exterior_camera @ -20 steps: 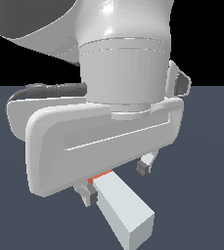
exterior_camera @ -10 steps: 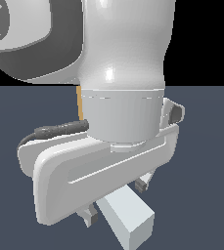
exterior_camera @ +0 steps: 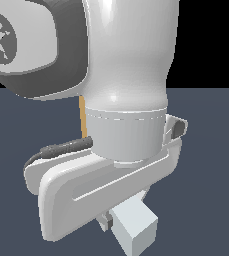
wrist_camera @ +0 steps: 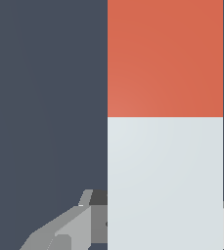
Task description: Insert the peg into the horizontal hole in a box.
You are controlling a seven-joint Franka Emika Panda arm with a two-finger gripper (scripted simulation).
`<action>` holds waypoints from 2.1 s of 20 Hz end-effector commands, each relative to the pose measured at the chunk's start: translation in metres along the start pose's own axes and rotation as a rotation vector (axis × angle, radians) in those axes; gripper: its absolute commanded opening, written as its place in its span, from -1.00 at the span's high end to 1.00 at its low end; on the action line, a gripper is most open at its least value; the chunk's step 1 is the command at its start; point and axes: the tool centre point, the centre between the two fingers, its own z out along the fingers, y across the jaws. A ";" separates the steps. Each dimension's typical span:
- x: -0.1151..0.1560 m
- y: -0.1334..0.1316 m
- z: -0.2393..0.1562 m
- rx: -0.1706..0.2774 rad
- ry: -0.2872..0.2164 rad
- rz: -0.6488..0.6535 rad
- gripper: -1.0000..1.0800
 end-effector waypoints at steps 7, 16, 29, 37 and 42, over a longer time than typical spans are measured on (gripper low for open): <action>0.000 0.000 0.000 0.000 0.000 0.000 1.00; 0.010 -0.004 -0.005 0.000 0.000 0.055 1.00; 0.058 -0.015 -0.029 -0.001 0.000 0.308 1.00; 0.094 -0.014 -0.047 -0.001 0.000 0.489 1.00; 0.114 -0.011 -0.057 -0.001 0.000 0.590 1.00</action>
